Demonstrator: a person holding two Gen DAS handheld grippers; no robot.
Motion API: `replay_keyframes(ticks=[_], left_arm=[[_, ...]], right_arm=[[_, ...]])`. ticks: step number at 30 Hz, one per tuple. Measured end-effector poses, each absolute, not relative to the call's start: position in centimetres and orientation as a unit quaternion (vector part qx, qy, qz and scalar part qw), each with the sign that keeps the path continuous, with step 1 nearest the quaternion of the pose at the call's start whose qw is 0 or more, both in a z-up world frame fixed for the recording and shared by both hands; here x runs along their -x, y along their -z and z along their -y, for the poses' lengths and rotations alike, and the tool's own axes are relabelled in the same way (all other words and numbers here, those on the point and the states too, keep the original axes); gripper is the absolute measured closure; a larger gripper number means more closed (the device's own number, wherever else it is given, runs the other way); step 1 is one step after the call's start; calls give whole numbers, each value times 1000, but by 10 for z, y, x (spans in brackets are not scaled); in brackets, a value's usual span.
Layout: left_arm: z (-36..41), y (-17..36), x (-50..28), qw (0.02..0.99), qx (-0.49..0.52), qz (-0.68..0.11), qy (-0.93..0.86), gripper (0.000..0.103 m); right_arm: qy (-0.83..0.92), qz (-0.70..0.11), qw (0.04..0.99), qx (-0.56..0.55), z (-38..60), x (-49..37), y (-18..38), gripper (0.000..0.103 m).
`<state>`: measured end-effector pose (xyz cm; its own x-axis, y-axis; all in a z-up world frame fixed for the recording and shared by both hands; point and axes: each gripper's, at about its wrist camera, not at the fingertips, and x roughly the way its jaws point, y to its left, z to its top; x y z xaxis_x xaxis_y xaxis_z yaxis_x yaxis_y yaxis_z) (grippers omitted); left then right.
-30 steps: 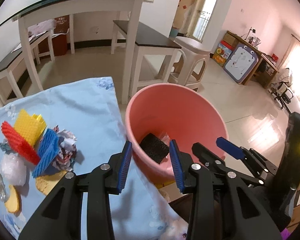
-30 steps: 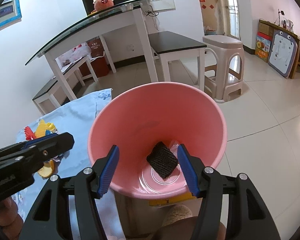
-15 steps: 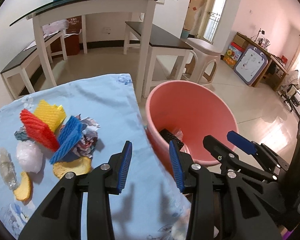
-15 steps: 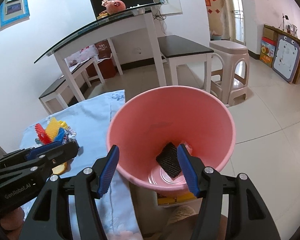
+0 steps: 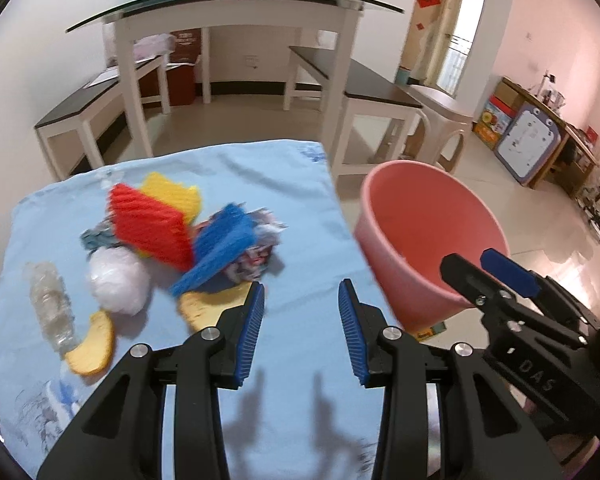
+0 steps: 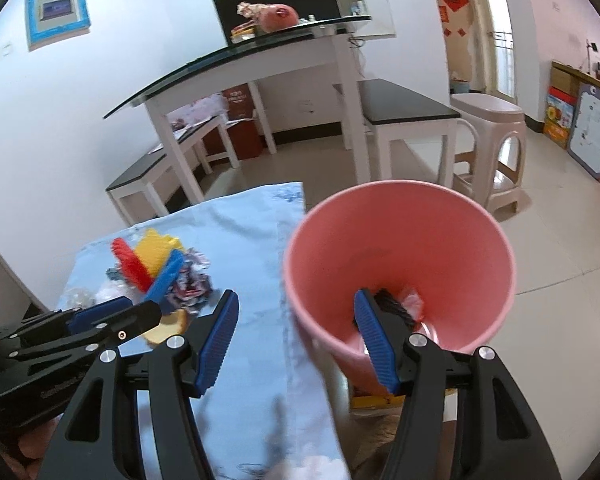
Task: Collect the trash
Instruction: 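Move both open tools back over the table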
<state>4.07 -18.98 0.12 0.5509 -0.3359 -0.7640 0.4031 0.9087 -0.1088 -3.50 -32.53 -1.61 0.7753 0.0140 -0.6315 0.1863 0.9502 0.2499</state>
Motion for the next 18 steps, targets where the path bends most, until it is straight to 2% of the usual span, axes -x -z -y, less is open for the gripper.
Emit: replay_keyframes(ticks=[18], left_arm=[[86, 19, -41, 891, -14, -440, 108, 64]], right_arm=[[-53, -358, 923, -131, 245, 9, 26, 43]])
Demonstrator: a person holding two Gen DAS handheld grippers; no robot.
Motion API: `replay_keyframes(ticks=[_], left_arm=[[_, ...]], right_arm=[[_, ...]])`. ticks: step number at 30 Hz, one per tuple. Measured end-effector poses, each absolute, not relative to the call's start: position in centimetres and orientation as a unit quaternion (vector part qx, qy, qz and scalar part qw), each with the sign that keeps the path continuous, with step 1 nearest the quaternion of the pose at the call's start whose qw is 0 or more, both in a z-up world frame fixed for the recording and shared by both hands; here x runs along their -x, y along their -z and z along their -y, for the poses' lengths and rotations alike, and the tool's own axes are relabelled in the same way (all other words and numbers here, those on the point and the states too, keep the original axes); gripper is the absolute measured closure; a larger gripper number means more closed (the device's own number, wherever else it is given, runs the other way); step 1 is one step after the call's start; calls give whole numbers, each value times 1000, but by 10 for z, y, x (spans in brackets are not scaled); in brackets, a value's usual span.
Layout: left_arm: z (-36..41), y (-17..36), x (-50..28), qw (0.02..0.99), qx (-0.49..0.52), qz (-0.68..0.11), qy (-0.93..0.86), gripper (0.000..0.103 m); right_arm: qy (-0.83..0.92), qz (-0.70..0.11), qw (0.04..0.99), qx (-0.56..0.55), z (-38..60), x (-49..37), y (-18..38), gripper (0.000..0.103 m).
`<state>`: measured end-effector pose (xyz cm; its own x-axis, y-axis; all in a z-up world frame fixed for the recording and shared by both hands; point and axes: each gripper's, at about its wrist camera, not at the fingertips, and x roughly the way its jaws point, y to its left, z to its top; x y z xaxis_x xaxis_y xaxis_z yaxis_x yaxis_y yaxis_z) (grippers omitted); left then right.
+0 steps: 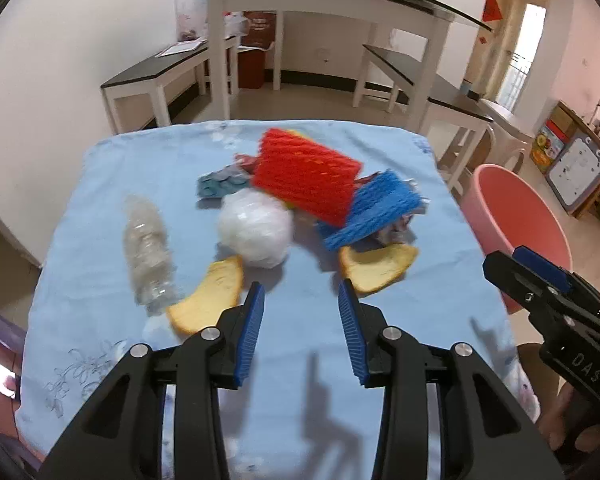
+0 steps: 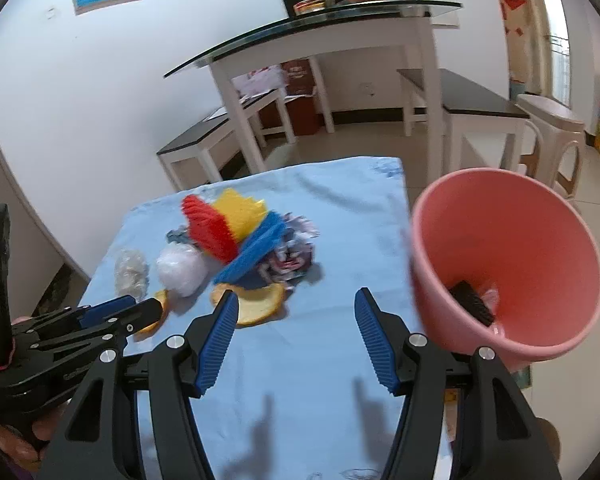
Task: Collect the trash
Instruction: 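Move both open tools back over the table, then grasp the clear plastic bottle with left tool while right tool grasps white bag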
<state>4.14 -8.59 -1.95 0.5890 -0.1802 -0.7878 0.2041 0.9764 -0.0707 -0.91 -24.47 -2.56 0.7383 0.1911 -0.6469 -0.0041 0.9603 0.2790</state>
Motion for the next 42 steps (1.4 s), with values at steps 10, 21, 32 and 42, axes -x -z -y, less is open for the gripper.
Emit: replay_keyframes(ticks=[10, 21, 32, 42], left_arm=[[34, 30, -32, 893, 2, -446, 62, 64], [-1, 46, -38, 877, 55, -474, 53, 64], [11, 61, -59, 861, 69, -501, 49, 64], [-3, 56, -60, 867, 71, -491, 39, 64]], right_arm=[[-113, -373, 913, -121, 207, 0, 36, 43], [-152, -396, 899, -109, 174, -8, 50, 43], [-147, -405, 896, -108, 173, -16, 55, 43], [-171, -396, 898, -86, 152, -33, 47, 43]])
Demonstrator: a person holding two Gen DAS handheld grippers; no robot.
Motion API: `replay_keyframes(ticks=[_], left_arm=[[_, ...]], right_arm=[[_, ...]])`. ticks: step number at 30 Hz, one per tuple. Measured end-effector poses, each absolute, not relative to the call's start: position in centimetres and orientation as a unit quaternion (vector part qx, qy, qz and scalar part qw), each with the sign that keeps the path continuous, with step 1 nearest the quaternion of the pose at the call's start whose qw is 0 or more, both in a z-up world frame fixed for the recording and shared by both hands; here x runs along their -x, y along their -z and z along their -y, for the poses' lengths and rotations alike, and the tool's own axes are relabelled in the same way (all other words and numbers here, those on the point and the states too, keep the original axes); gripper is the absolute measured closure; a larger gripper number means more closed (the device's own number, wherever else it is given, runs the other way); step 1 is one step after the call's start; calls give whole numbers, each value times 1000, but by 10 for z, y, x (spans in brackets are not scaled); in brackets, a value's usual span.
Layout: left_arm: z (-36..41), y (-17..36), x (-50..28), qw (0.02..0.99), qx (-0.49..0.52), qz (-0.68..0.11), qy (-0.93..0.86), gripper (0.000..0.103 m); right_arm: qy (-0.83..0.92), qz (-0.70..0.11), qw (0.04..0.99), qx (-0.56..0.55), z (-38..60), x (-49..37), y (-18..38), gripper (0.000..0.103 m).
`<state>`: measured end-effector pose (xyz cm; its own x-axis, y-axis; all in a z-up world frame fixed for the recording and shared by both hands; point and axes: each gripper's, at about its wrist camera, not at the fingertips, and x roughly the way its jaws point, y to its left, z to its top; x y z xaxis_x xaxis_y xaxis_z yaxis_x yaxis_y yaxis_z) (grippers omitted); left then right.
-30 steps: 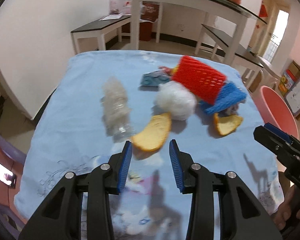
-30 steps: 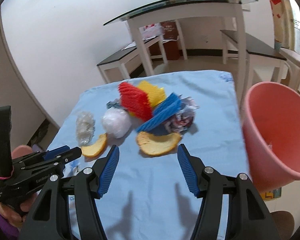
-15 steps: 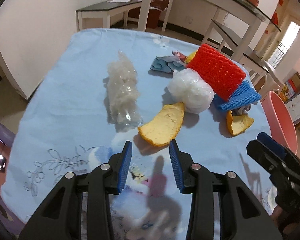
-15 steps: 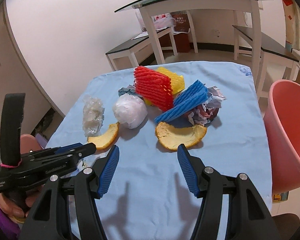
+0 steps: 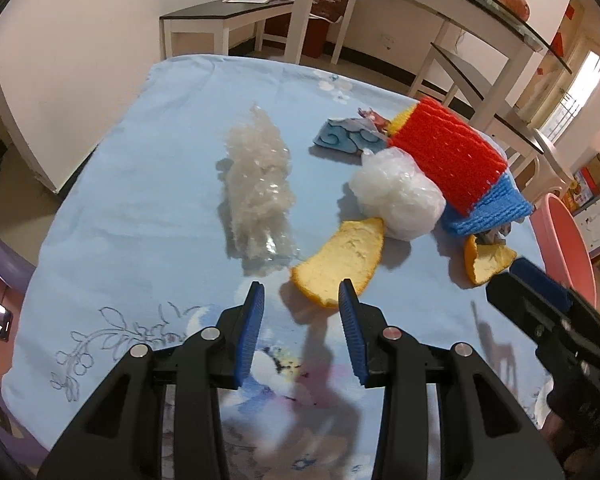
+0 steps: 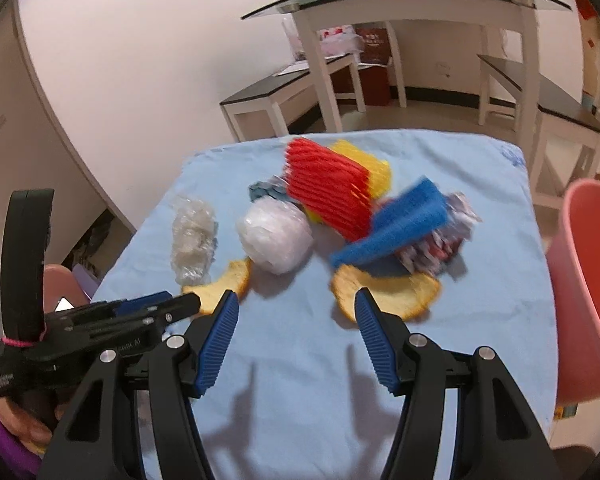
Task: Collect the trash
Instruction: 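Grasp the clear plastic bottle with left tool while right tool grasps white bag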
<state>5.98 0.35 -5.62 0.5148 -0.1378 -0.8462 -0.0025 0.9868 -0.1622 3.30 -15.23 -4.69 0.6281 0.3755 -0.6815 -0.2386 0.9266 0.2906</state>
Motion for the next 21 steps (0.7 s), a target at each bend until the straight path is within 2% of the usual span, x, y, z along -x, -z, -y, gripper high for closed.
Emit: replay_keyframes(ticks=[15, 18, 21], left_arm=[[-38, 49, -70, 874, 89, -477, 30, 64], [-40, 48, -79, 873, 89, -479, 30, 64], [-40, 49, -88, 873, 85, -480, 27, 64]], right_arm=[[-174, -416, 892, -35, 93, -94, 62, 44], [-176, -440, 880, -38, 88, -101, 74, 67], [-182, -436, 880, -38, 88, -99, 75, 71]])
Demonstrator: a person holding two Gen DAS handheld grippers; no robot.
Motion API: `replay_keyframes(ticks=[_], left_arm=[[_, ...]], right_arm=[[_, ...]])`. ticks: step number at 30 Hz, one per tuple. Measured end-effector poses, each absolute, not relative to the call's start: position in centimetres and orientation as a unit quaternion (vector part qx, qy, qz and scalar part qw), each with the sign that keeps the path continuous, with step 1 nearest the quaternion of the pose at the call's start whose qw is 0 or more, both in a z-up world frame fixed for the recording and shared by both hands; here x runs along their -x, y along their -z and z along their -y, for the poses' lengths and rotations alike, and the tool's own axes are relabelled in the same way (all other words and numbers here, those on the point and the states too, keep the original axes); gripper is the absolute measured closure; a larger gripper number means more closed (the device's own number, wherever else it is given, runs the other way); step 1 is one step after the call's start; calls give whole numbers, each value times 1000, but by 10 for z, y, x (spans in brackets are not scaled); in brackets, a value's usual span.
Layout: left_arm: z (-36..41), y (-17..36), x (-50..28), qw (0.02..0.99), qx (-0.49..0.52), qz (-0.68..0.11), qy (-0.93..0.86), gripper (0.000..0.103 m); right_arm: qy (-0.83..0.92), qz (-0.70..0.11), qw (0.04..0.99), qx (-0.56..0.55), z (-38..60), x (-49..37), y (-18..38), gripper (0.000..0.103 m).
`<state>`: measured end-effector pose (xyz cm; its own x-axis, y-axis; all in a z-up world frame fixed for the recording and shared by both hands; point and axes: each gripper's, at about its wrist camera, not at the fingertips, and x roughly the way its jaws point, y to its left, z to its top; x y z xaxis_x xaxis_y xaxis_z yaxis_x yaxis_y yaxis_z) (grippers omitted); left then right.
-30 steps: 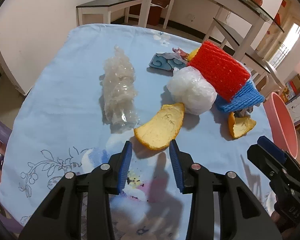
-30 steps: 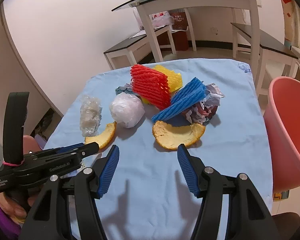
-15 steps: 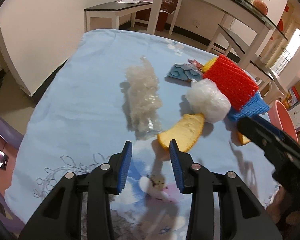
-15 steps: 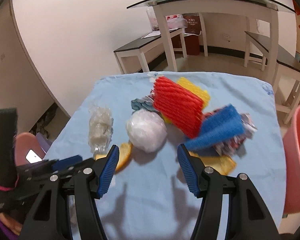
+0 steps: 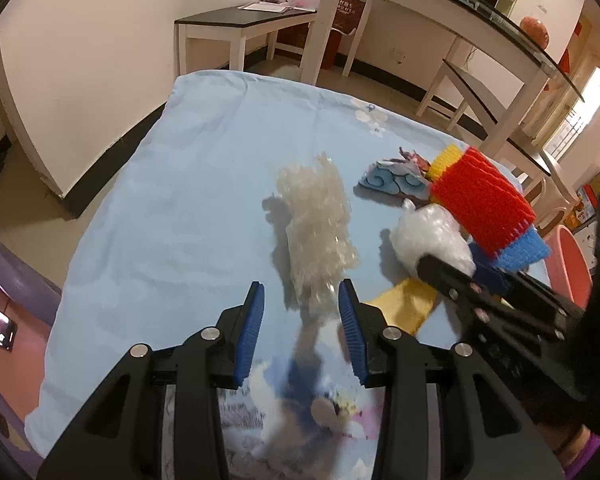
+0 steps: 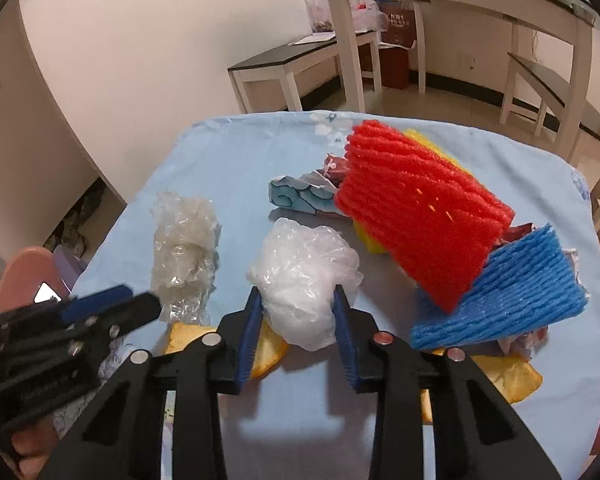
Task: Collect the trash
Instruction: 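Grasp the clear plastic bottle with left tool while right tool grasps white bag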
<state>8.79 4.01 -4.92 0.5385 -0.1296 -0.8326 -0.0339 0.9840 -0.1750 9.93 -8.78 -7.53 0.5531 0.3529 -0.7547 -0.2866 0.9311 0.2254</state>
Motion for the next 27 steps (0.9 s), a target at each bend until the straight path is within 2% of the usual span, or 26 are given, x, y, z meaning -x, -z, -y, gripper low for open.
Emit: replay_keyframes(ticks=[18, 22, 27], left_arm=[[-13, 68, -122, 872, 56, -485, 38, 64], [-8, 65, -119, 875, 45, -481, 36, 81], [-5, 58, -114, 879, 45, -474, 35, 87]], right_arm=[[-173, -415, 890, -80, 137, -65, 49, 73], [-167, -412, 892, -86, 144, -62, 46, 73], [-164, -404, 895, -93, 151, -55, 41, 73]])
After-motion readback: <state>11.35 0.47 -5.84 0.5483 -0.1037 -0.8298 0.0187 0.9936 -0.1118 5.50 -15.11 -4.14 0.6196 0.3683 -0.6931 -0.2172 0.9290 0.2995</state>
